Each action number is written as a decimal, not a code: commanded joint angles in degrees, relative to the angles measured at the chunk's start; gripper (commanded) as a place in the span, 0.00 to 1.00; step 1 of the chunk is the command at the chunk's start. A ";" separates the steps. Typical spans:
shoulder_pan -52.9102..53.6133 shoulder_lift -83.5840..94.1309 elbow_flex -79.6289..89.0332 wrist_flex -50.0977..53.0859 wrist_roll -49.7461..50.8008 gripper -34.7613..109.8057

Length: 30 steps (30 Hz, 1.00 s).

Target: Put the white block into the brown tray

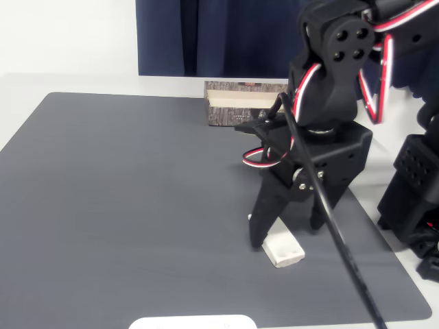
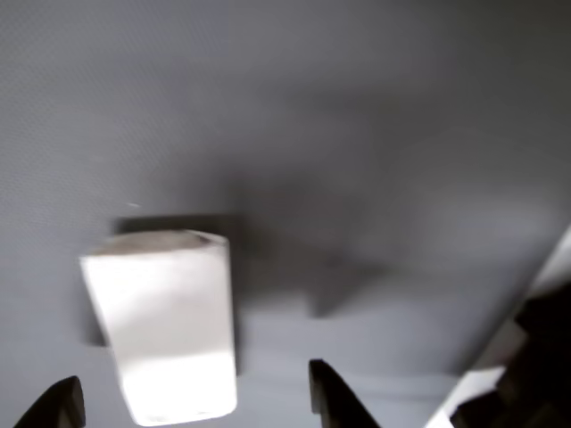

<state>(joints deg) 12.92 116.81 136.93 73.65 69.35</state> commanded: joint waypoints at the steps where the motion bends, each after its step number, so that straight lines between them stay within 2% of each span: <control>1: 0.26 0.70 -0.18 -0.97 0.53 0.62; 18: 0.09 -0.26 1.23 -2.11 0.62 0.62; 30: -0.35 -0.62 2.90 -6.68 0.88 0.62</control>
<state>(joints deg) 12.92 115.93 140.10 67.32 69.70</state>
